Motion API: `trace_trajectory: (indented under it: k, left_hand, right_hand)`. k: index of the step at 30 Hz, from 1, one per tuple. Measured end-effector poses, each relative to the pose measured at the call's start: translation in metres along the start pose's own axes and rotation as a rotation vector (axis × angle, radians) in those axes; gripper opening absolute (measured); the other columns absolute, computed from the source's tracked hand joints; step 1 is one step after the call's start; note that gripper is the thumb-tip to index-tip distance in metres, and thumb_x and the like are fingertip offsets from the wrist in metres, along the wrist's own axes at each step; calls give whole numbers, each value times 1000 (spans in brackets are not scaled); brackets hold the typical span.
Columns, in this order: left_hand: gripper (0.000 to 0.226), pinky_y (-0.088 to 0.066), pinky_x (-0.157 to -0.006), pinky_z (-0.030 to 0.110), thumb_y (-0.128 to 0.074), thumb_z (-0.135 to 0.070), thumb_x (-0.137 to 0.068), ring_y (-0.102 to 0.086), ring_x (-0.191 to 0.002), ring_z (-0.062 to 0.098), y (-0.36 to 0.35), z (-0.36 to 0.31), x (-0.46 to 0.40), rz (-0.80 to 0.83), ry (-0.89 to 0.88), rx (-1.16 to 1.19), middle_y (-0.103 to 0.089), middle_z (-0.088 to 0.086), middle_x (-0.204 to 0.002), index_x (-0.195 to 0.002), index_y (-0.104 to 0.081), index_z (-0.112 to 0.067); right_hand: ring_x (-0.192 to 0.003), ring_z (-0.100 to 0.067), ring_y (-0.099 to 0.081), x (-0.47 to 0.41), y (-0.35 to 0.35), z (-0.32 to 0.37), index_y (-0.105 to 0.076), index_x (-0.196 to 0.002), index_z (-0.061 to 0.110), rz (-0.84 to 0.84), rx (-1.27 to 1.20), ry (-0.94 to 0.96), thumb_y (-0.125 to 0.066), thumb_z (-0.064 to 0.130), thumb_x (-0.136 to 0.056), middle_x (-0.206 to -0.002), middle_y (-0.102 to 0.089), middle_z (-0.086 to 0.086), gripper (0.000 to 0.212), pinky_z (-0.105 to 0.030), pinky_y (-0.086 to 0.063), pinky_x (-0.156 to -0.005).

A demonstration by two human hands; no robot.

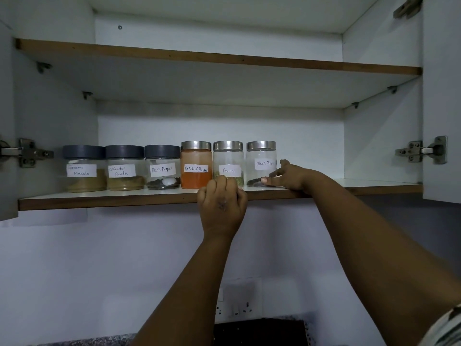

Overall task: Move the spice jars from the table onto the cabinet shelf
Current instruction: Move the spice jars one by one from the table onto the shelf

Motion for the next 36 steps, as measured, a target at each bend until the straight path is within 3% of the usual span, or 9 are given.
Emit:
trace_trajectory:
  k: [6, 12, 16, 20, 24, 27, 29, 33, 36]
  left_hand:
    - [17, -27, -70, 28, -47, -26, -88, -46, -70, 18, 1, 0, 0, -20, 4, 2, -53, 2, -76, -77, -54, -15]
    - [17, -32, -71, 30, -46, -27, -89, -47, -71, 18, 1, 0, 0, -7, -9, -20, -55, 2, -78, -79, -55, -15]
    - [17, -33, -70, 31, -46, -27, -89, -47, -71, 19, 1, 0, 1, -5, -10, -26, -54, 2, -77, -79, -54, -16]
    - [17, -30, -71, 30, -47, -27, -90, -47, -72, 18, 1, 0, -1, 7, -49, -29, -53, 0, -78, -79, -53, -17]
    - [20, -27, -72, 28, -45, -30, -94, -46, -74, 17, 4, 0, -1, 24, -87, -10, -54, 0, -81, -82, -54, -16]
    - [20, -30, -72, 29, -46, -30, -94, -47, -75, 18, 7, 0, 0, 58, -78, -10, -54, 1, -82, -83, -55, -15]
    - [21, -35, -73, 32, -46, -29, -95, -48, -76, 20, 10, -3, 1, 87, -64, -4, -55, 4, -84, -86, -56, -13]
    - [25, -39, -83, 38, -48, -30, -93, -53, -86, 27, 18, -8, 2, 201, 49, 86, -58, 9, -91, -92, -59, -8]
    - [34, -39, -97, 42, -54, -30, -90, -55, -105, 32, 28, -21, 16, 294, 51, 180, -60, 14, -110, -110, -60, -4]
  right_hand:
    - [-131, -26, -45, 1, -1, -1, -16, -150, 7, 10, -1, -16, -68, 54, -83, -147, -46, -6, 97, -38, -37, -105]
    - [-132, -26, -44, 4, -2, 2, -12, -152, 8, 25, -6, -15, -70, 54, -80, -146, -46, -7, 103, -35, -36, -101]
    - [-133, -29, -43, 8, -2, 0, -10, -152, 7, 65, 79, -62, -69, 64, -75, -149, -42, -10, 113, -37, -37, -100]
    - [-133, -31, -41, 13, 1, 0, -15, -151, 6, 79, 159, -120, -63, 75, -71, -152, -35, -13, 115, -39, -37, -95]
    - [-139, -32, -35, 27, -6, 3, -19, -153, 9, 96, 154, -165, -54, 81, -72, -156, -28, -12, 114, -42, -32, -107]
    - [-134, -31, -41, 44, -11, 8, -34, -149, 11, 96, 225, -147, -35, 86, -77, -153, -36, -15, 104, -41, -33, -109]
    - [-132, -29, -45, 61, -10, 8, -41, -146, 15, 76, 293, -128, -30, 92, -71, -151, -40, -12, 108, -42, -35, -109]
    - [-129, -27, -46, 98, -7, 1, -45, -142, 26, -149, 419, -12, -36, 100, -55, -144, -49, -4, 114, -43, -38, -106]
    - [-143, -29, -26, 133, -24, -9, -35, -148, 23, -475, 325, 92, -54, 85, -67, -152, -34, -8, 103, -46, -32, -112]
Point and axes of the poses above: each hand's wrist, its own x-axis away from the middle knuckle, its own y-axis out of the back of the hand, z = x × y, the point moved 7 cm from there along -x, towards the middle knuckle
